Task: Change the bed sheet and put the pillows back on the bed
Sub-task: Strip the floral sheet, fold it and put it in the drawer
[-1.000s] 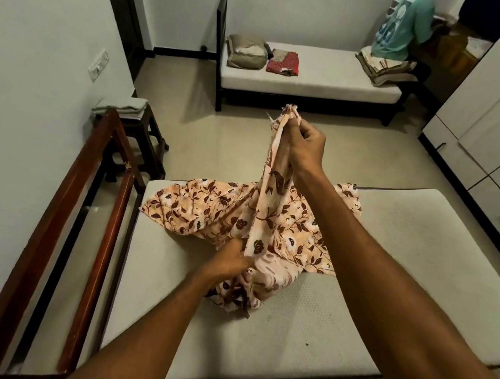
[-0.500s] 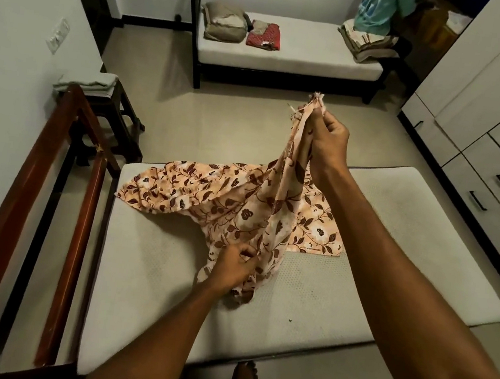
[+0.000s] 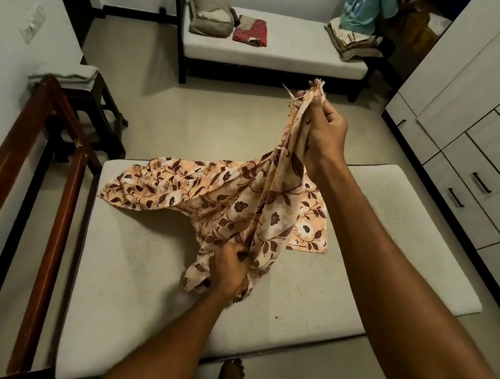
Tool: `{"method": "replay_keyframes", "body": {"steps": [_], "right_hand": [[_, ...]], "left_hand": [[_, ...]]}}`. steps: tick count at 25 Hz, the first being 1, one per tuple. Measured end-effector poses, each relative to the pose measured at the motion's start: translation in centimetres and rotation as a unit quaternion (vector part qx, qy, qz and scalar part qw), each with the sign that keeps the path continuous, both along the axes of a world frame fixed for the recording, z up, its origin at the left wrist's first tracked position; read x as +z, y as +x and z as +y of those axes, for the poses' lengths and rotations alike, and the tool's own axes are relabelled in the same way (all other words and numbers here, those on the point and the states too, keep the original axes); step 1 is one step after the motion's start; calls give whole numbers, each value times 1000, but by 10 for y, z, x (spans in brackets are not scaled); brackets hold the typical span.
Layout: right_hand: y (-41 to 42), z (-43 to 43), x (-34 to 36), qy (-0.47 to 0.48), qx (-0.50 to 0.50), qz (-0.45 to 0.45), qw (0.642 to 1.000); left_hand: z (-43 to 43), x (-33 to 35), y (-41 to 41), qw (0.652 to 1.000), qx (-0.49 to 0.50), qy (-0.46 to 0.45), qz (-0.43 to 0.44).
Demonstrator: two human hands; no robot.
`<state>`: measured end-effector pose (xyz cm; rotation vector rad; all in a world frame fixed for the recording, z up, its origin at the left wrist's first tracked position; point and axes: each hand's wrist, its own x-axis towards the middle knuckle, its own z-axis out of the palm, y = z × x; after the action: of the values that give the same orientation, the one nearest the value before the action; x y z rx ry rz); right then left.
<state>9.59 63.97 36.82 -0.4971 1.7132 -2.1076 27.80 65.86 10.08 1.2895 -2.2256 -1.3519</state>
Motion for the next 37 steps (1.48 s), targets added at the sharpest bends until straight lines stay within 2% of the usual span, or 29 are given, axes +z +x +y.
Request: {"method": "replay_keyframes", "body": {"steps": [3, 7, 11, 16, 24, 28, 30, 32, 35, 37], "right_hand": [[-3, 0, 1, -3, 1, 2, 1000], [-6, 3, 5, 4, 2, 27, 1000], [-11, 8, 7, -1, -9, 15, 1000], [-18, 18, 5, -18, -11, -10, 1000], [-29, 25, 5, -10, -25, -3, 1000], [-43, 30, 0, 20, -46, 28, 998], [-50, 32, -4, 23, -52, 25, 998], [-56, 32, -13, 31, -57, 16, 998], [-58, 30, -35, 36, -66, -18, 997], [-52, 26, -47, 21, -81, -55, 995]], "left_hand": [[3, 0, -1, 998, 46, -24, -29], [-3, -11, -4, 997, 73, -8, -39], [-16, -20, -5, 997, 80, 17, 8], [-26, -23, 0, 998, 57, 15, 26], [-33, -13, 16, 992, 82, 43, 87], [-45, -6, 39, 989, 105, 1, 105], [-54, 6, 46, 982, 148, -25, 115], [-77, 15, 49, 960, 252, -54, 113], [-120, 31, 55, 930, 357, -47, 76], [-147, 43, 62, 913, 396, -32, 94]]}}
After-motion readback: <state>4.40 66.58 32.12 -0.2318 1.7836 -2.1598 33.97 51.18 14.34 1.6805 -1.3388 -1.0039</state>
